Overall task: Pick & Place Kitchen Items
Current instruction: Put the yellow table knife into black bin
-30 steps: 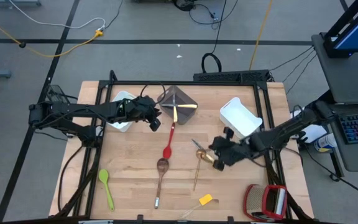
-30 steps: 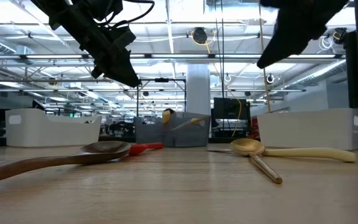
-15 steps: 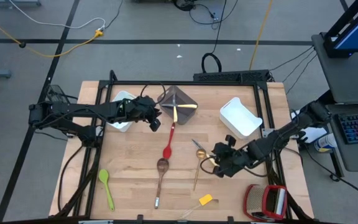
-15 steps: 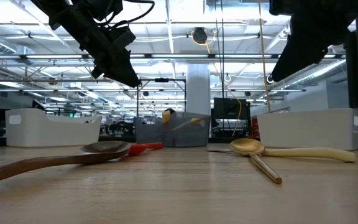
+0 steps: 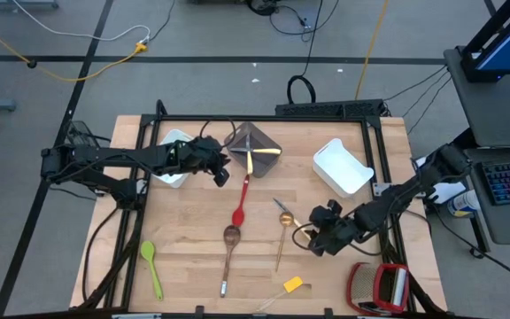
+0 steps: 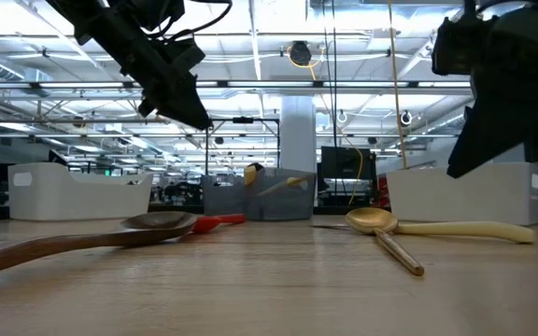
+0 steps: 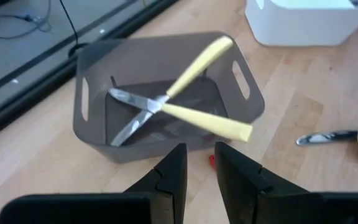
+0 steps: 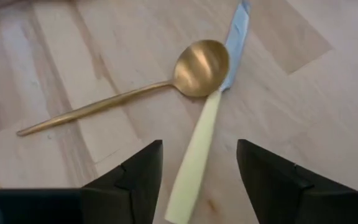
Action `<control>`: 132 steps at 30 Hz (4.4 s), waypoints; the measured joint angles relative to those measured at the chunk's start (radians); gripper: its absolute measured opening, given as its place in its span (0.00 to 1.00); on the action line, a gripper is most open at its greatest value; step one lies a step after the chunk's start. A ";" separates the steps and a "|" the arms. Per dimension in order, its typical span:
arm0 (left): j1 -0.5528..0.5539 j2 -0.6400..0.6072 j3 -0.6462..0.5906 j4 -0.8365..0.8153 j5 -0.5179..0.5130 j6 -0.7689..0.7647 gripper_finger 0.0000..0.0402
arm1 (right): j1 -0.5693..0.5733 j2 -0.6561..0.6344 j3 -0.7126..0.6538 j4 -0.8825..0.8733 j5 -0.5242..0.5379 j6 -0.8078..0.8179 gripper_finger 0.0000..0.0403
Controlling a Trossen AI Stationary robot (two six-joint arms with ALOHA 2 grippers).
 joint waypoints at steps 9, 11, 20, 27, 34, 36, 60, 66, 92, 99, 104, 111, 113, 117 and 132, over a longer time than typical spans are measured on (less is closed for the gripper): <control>0.000 0.000 0.000 0.031 -0.018 -0.007 0.21 | -0.010 0.000 -0.106 0.165 -0.005 -0.180 0.48; 0.000 0.000 0.000 0.031 -0.017 -0.018 0.21 | -0.011 0.000 -0.115 0.164 -0.005 -0.210 0.48; 0.000 0.000 0.000 0.027 -0.012 -0.039 0.21 | -0.006 -0.001 -0.149 0.194 -0.008 -0.107 0.51; 0.000 0.000 0.000 0.026 -0.010 -0.040 0.21 | 0.006 0.039 -0.180 0.321 -0.035 -0.139 0.49; 0.000 0.000 0.000 0.026 -0.010 -0.052 0.21 | 0.007 0.150 -0.176 0.302 -0.033 -0.164 0.49; 0.000 0.000 0.000 0.026 -0.010 -0.053 0.21 | 0.007 0.167 -0.176 0.297 -0.030 -0.188 0.49; 0.000 0.000 0.000 0.026 -0.010 -0.020 0.21 | -0.139 0.103 -0.191 0.137 -0.017 -0.239 0.16; 0.000 0.000 0.000 0.030 -0.010 0.009 0.21 | -0.225 -0.026 -0.155 -0.014 0.062 -0.375 0.16; 0.000 0.000 0.000 0.033 -0.010 0.057 0.21 | -0.678 0.246 0.569 -0.329 -0.039 -1.096 0.17; 0.000 0.000 0.000 0.034 -0.011 0.058 0.21 | -0.783 0.393 0.705 -0.411 -0.146 -1.118 0.18; 0.000 0.000 0.000 0.034 -0.011 0.075 0.21 | -0.839 0.428 0.726 -0.381 -0.226 -1.145 0.19; 0.000 0.000 0.000 0.034 -0.011 0.092 0.21 | -0.877 0.435 0.725 -0.319 -0.297 -1.152 0.20; 0.000 0.000 0.000 0.034 -0.011 0.100 0.21 | -0.885 0.434 0.725 -0.302 -0.322 -1.152 0.20; 0.000 0.000 0.000 0.034 -0.011 0.105 0.21 | -0.888 0.452 0.725 -0.303 -0.320 -1.151 0.21; 0.000 0.000 0.000 0.033 -0.011 0.106 0.21 | -0.887 0.450 0.724 -0.254 -0.324 -1.172 0.30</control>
